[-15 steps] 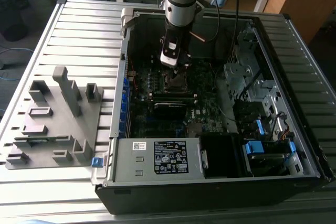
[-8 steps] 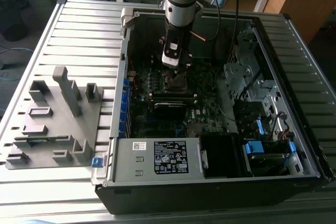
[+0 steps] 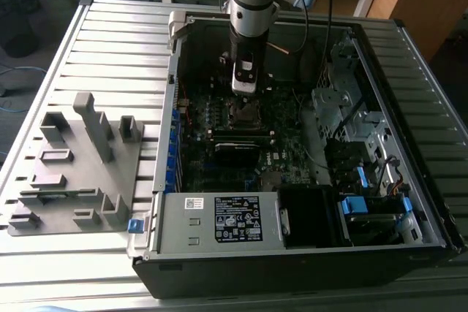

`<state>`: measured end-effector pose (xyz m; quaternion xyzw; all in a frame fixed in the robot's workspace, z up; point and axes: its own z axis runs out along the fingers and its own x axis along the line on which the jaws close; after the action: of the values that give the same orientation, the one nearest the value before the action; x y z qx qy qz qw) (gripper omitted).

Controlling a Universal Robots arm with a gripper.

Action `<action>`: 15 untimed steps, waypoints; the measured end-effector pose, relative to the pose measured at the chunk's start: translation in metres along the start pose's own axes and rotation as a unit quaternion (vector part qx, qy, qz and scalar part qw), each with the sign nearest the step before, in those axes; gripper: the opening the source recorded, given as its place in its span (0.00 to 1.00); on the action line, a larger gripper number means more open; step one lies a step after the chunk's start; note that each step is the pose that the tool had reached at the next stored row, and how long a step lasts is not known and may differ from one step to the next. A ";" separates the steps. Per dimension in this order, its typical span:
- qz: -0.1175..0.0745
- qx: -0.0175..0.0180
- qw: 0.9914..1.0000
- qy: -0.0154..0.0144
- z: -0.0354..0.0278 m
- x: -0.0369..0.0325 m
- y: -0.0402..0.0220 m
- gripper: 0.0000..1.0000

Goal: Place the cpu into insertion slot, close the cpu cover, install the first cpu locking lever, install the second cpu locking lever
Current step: 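Close the cpu cover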

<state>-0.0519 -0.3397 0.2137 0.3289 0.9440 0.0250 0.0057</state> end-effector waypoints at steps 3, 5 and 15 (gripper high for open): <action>-0.027 0.000 1.000 0.001 0.0000 0.0000 0.0000 0.11; -0.035 0.000 0.999 0.002 0.0000 0.0000 0.0000 0.11; -0.040 0.000 0.999 0.002 0.0000 0.0000 0.0000 0.11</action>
<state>-0.0519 -0.3397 0.2137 0.2912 0.9563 0.0252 0.0047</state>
